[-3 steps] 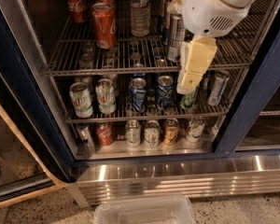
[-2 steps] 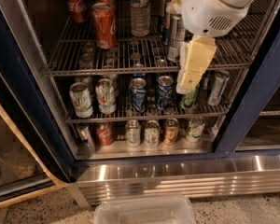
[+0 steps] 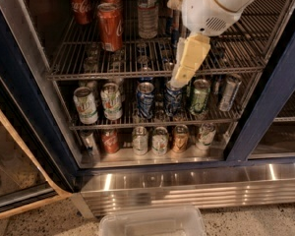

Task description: Pick water bottle from top shelf of fridge

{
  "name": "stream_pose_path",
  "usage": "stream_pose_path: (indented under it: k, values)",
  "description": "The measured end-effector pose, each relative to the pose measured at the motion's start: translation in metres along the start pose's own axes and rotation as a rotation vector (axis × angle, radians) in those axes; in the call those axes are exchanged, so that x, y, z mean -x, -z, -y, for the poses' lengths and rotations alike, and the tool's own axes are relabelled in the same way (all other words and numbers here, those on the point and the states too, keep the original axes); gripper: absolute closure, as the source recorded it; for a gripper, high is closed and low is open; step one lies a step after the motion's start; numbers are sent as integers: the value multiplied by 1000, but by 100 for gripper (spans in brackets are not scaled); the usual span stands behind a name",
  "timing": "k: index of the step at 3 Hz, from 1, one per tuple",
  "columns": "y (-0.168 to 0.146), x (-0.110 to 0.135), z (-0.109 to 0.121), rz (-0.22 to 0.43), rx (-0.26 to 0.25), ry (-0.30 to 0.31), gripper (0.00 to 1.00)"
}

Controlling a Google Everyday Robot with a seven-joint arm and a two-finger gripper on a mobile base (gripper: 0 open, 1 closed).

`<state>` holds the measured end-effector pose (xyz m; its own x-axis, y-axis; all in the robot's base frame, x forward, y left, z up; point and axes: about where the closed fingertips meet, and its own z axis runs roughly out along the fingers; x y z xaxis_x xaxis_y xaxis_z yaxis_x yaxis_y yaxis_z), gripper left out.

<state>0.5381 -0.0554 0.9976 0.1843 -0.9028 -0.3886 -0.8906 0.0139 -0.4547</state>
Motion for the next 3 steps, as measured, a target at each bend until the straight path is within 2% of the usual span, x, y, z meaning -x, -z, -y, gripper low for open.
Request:
stream_pose_path:
  k: [1,2,3]
  values:
    - [-15,11,23,94,-32,-1,0]
    - [-20,14,27,99,-42,6,0]
    - [-36,24,42,139,-87,-11,0]
